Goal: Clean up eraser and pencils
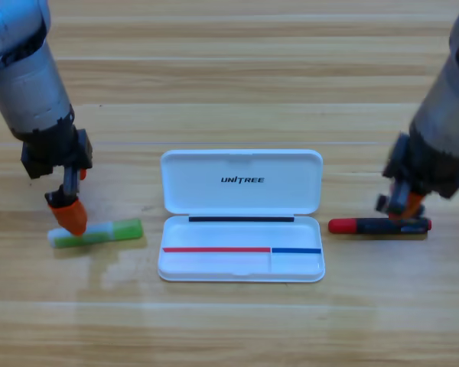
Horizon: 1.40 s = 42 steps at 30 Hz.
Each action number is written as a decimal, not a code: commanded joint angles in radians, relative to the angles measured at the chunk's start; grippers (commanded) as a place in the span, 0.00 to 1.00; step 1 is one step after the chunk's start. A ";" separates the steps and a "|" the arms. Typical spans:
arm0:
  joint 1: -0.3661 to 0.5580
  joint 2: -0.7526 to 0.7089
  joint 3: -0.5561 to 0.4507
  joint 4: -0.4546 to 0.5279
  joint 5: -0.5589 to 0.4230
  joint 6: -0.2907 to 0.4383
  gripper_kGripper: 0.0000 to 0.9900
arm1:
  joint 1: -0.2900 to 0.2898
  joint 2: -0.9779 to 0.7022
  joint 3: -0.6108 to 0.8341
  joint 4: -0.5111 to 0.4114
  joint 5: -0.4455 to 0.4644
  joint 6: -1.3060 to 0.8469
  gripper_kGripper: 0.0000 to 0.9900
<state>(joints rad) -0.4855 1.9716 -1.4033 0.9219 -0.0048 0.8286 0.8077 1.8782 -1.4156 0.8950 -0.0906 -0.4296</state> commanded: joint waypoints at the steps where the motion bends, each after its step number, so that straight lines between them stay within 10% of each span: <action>1: 0.025 0.041 0.060 -0.064 -0.001 0.006 1.00 | 0.119 0.082 -0.095 0.075 0.075 -0.109 0.00; 26: 0.027 0.075 0.214 -0.258 -0.038 0.153 0.99 | 0.146 0.414 -0.342 0.105 0.046 -0.228 0.00; 35: 0.027 0.095 0.244 -0.304 -0.035 0.156 0.78 | 0.117 0.418 -0.348 0.093 0.045 -0.238 0.00; 39: 0.027 0.112 0.236 -0.304 -0.027 0.159 0.51 | 0.117 0.375 -0.336 0.093 0.023 -0.236 0.73; 42: 0.031 0.125 0.219 -0.291 -0.026 0.182 0.00 | 0.117 0.277 -0.319 0.107 0.023 -0.235 0.92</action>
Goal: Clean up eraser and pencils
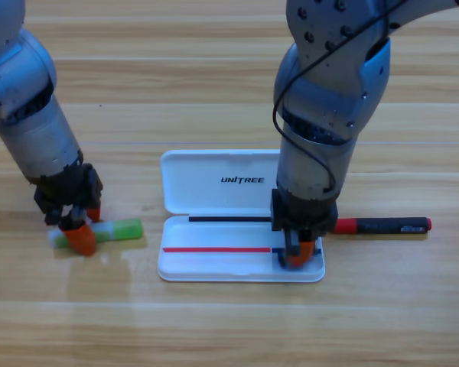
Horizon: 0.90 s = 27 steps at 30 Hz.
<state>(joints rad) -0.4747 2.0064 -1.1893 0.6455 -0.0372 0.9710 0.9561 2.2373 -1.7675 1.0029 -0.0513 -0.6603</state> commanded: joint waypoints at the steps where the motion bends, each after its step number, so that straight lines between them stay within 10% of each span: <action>1: 0.021 0.089 0.007 -0.015 0.008 0.040 0.00 | -0.031 -0.128 0.037 0.010 -0.015 -0.004 0.94; 11: 0.021 0.020 -0.101 0.125 0.048 0.014 0.00 | -0.112 -0.470 0.257 0.077 0.090 -0.071 1.00; 18: -0.036 -0.040 -0.243 0.276 0.054 -0.021 0.00 | -0.280 -0.288 0.330 0.026 0.036 -0.226 0.97; 27: -0.163 -0.001 -0.325 0.322 0.048 -0.107 0.00 | -0.315 -0.073 0.230 -0.069 0.033 -0.278 0.94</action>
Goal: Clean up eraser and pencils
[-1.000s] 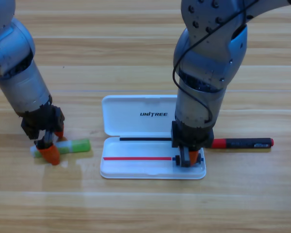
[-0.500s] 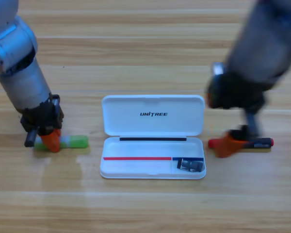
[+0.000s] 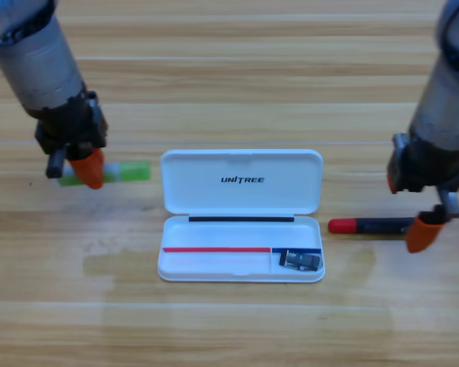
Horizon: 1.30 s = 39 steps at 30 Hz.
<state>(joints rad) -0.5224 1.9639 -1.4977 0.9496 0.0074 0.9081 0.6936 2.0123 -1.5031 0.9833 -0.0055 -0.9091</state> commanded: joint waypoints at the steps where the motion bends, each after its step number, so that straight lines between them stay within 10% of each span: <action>1: -0.134 0.053 -0.026 0.024 0.002 -0.057 0.00 | -0.052 0.171 -0.043 -0.057 -0.014 -0.033 0.93; 9: -0.223 0.162 -0.151 0.106 -0.064 -0.110 0.00 | -0.069 0.264 -0.092 -0.080 -0.042 -0.065 0.79; 17: -0.263 0.251 -0.230 0.133 -0.095 -0.144 0.00 | -0.069 0.263 -0.065 -0.080 -0.011 -0.083 0.00; 39: -0.271 0.302 -0.243 0.149 -0.155 -0.155 0.00 | -0.014 -0.182 0.027 0.058 0.058 -0.005 0.00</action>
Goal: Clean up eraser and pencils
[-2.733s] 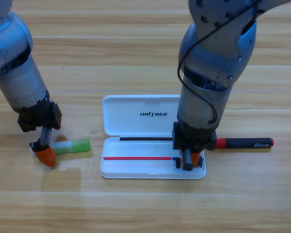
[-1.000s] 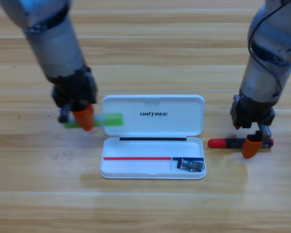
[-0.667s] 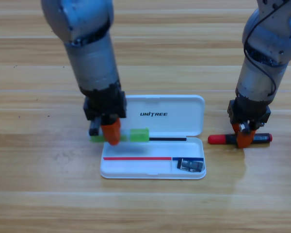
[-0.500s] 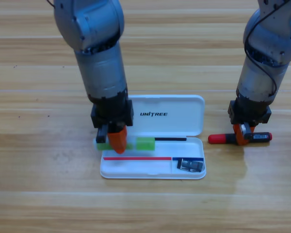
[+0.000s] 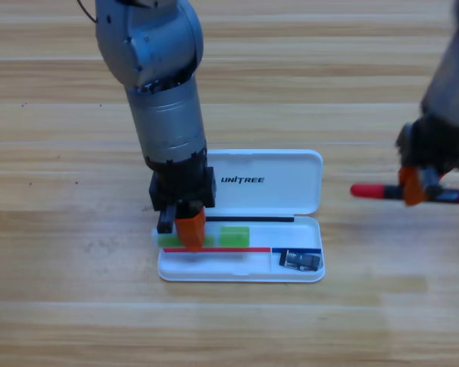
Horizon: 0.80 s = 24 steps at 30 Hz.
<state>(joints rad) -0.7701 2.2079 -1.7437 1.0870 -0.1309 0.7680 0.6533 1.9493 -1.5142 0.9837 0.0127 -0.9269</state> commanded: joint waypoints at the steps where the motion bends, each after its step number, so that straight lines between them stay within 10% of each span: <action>1: -0.023 0.058 0.003 0.011 -0.016 -0.016 0.00 | 0.034 -0.128 0.039 0.066 0.041 0.016 0.00; 24: -0.060 0.072 -0.017 0.011 -0.021 -0.044 0.00 | 0.117 -0.144 0.014 0.099 0.062 0.059 0.00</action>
<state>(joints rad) -0.8046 2.2229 -1.7540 1.0873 -0.1351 0.7321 0.7230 1.8103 -1.5067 1.0668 0.0561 -0.8853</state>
